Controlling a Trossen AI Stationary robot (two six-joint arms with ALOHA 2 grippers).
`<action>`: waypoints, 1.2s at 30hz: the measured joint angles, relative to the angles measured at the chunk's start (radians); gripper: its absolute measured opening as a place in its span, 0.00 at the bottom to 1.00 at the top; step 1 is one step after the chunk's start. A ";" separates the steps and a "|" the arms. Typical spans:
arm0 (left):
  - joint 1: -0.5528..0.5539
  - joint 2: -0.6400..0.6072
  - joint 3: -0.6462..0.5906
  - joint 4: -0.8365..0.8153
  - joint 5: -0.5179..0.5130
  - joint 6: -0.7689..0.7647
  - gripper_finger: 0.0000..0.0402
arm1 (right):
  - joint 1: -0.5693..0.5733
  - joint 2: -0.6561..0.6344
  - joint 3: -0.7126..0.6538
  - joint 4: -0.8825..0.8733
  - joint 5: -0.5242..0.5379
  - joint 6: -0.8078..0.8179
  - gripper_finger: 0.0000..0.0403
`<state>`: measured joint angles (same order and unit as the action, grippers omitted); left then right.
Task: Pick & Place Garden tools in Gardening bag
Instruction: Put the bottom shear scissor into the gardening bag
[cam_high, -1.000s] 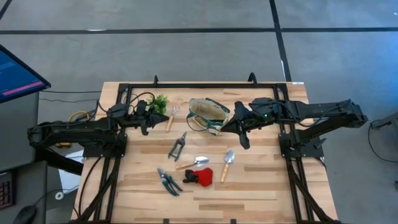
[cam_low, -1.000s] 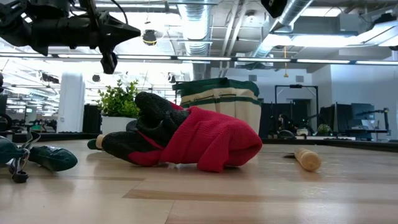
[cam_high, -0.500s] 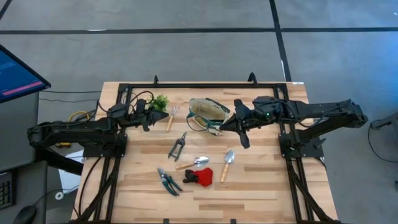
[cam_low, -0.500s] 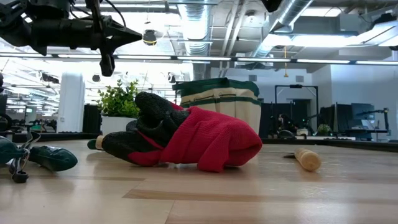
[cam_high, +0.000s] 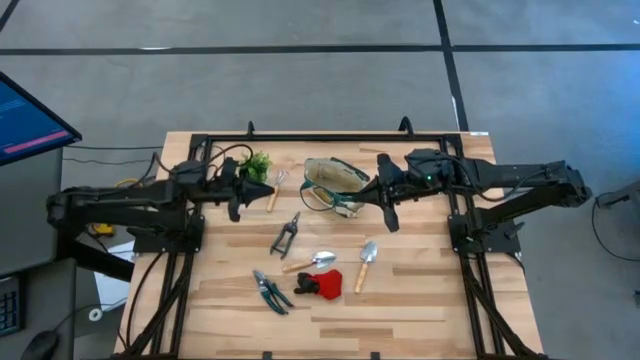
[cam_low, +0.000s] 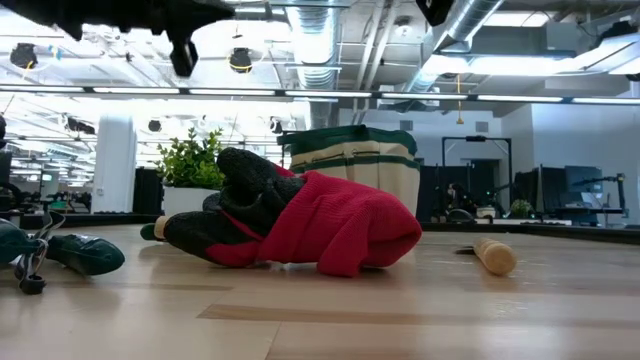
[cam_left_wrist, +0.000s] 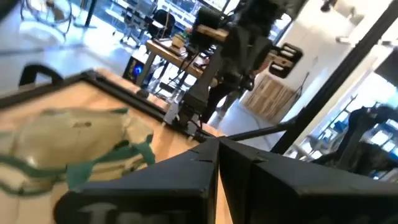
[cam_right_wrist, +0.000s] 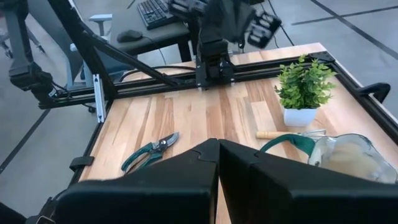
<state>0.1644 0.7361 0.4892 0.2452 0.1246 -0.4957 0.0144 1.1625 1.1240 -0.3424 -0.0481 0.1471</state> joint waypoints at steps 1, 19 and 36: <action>-0.010 0.000 0.019 -0.019 -0.009 0.024 0.00 | -0.001 0.000 0.000 0.000 0.000 0.000 0.00; -0.241 0.215 0.352 -0.231 -0.136 0.299 0.00 | -0.004 -0.031 0.000 -0.050 -0.004 -0.026 0.00; -0.442 0.444 0.571 -0.497 -0.331 0.445 0.00 | -0.003 -0.192 0.000 -0.236 -0.004 -0.023 0.00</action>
<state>-0.2771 1.1797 1.0606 -0.2519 -0.2067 -0.0505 0.0109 0.9704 1.1244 -0.5781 -0.0521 0.1238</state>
